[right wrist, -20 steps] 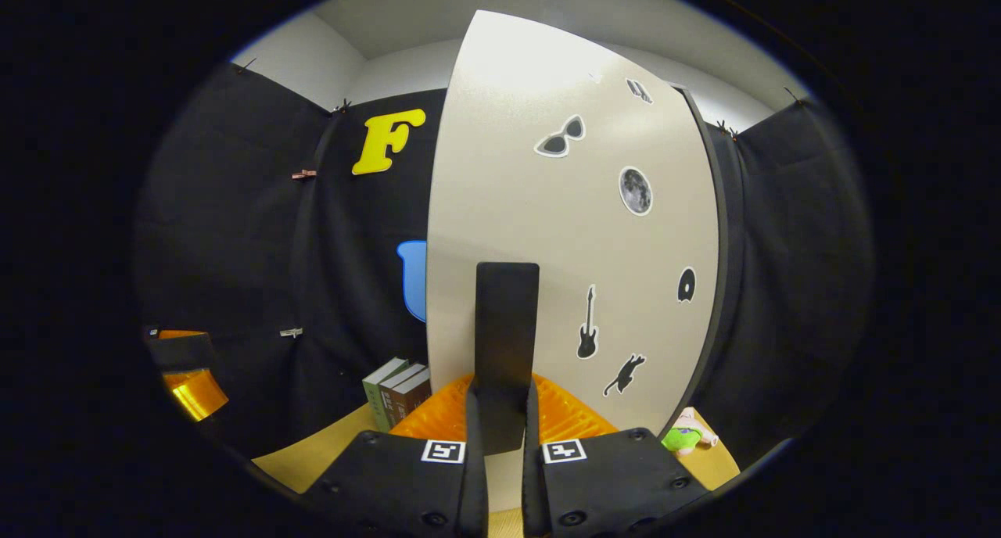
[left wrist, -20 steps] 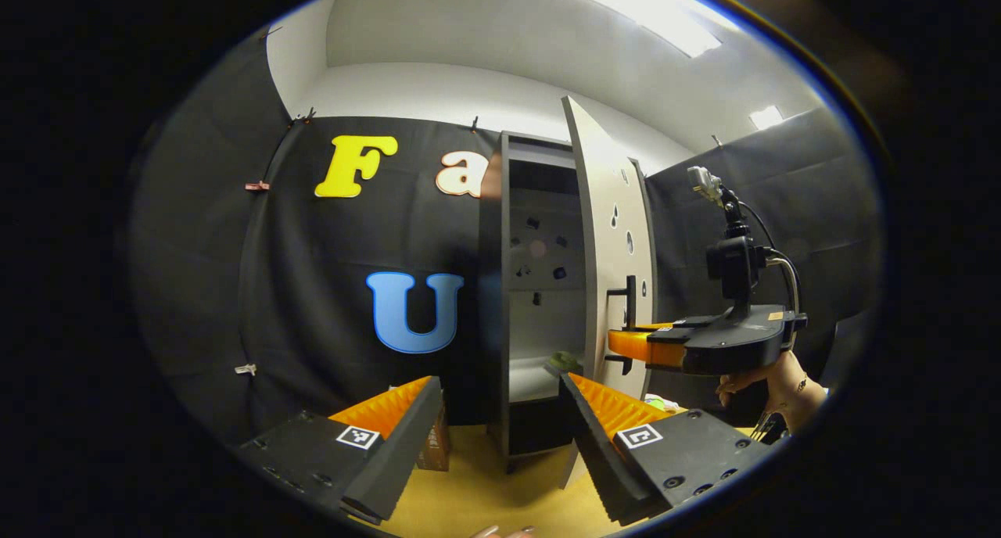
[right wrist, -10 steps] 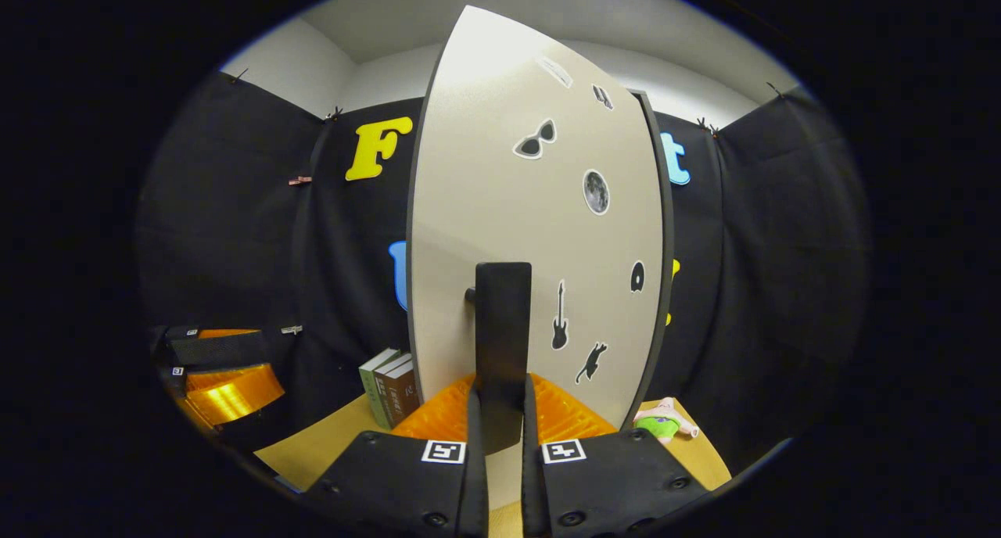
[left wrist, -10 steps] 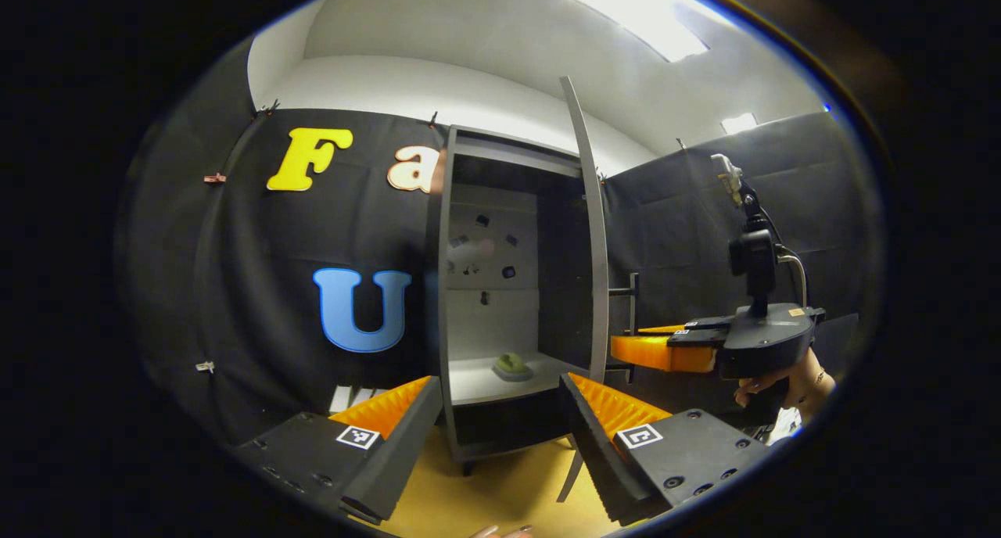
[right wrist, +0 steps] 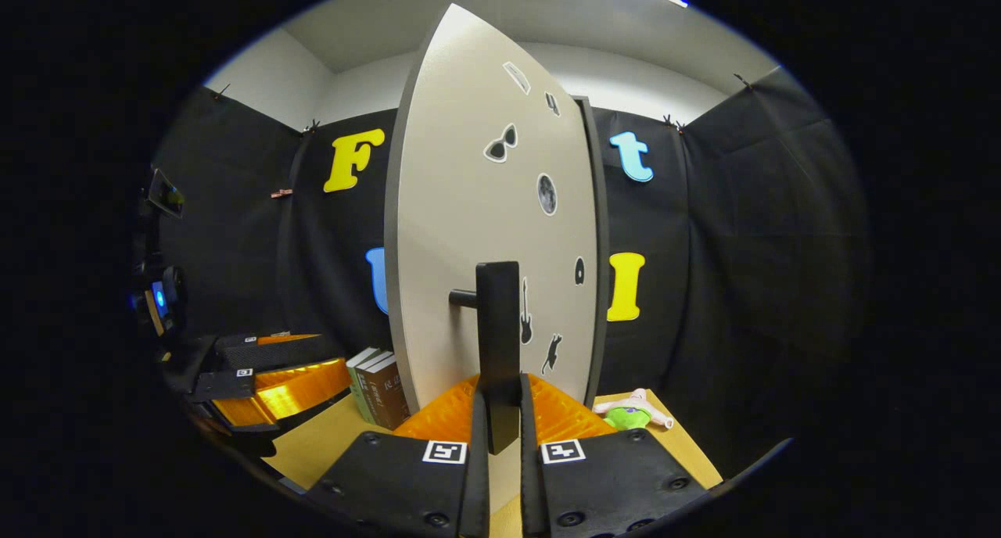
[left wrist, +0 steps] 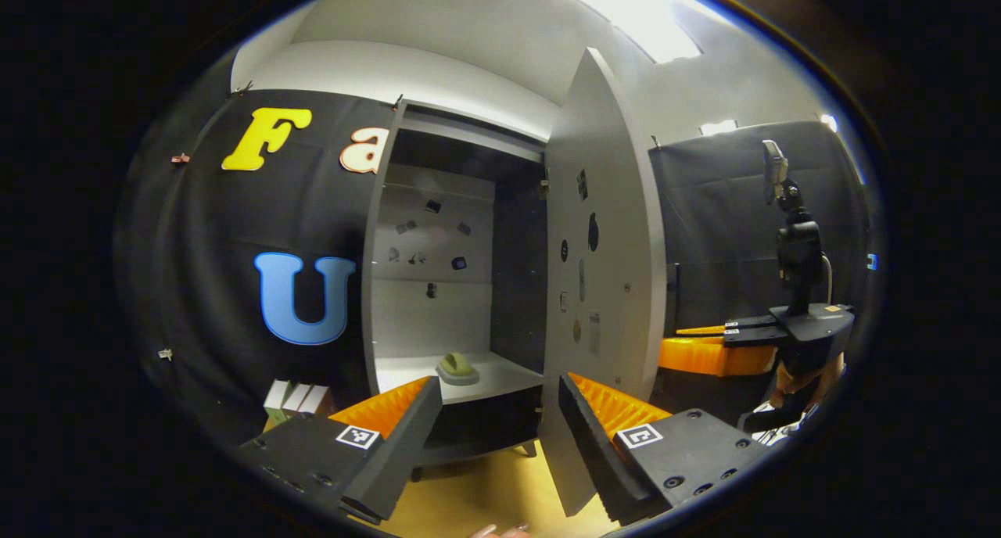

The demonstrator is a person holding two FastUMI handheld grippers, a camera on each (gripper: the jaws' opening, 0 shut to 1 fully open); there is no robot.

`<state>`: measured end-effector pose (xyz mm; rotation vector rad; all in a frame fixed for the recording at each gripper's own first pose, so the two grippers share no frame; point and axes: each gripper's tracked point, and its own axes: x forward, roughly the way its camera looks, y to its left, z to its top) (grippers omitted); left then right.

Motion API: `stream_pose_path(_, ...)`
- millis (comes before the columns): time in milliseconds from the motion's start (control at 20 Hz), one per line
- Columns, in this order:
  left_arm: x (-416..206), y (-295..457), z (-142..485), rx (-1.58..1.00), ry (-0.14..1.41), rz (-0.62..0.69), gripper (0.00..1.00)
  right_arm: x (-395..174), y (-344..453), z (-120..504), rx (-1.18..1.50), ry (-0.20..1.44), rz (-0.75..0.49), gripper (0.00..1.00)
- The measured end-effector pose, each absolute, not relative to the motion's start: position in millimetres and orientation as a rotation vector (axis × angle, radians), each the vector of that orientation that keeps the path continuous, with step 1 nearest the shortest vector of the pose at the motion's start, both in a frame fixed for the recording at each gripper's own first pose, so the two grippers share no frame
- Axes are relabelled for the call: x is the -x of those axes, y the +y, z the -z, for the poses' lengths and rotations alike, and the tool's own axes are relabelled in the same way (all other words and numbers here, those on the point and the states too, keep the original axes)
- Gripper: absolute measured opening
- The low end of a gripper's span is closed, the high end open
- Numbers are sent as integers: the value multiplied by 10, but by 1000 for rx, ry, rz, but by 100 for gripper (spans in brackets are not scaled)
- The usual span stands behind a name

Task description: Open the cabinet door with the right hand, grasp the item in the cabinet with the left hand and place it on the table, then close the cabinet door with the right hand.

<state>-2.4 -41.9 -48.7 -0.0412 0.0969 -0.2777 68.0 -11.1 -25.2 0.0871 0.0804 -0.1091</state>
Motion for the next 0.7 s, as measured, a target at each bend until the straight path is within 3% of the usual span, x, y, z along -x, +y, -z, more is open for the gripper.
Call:
stream_pose_path(500,-573,-1247,613,59,109,380,95,-585,-613,290,-83,78,204,19)
stream_pose_path(700,-814,-1402,674,58,115,379,95,-530,-784,227,-99,51,216,14)
